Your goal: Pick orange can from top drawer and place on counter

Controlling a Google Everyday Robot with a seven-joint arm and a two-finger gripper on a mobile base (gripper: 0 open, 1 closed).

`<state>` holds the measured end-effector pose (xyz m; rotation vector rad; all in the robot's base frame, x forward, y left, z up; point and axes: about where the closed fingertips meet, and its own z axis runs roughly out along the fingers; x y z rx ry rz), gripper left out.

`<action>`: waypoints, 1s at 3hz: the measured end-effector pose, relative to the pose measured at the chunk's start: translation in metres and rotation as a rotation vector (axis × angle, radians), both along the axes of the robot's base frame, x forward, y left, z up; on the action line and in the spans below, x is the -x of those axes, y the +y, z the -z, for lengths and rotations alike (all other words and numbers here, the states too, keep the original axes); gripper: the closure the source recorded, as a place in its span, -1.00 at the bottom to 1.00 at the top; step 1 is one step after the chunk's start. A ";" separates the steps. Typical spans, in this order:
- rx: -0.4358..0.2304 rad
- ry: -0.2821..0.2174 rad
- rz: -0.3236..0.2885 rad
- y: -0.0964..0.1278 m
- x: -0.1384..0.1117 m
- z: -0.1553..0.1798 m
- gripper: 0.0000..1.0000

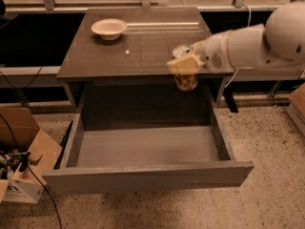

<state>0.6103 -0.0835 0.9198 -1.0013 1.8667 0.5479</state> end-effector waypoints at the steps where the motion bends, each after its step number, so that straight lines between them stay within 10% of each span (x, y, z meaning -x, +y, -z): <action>1: -0.030 -0.029 0.132 -0.024 -0.052 -0.042 1.00; 3: -0.174 0.040 0.286 -0.028 -0.157 -0.054 1.00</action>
Offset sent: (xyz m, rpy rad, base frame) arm 0.1846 -0.0417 0.0926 0.1808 -0.0058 -0.3650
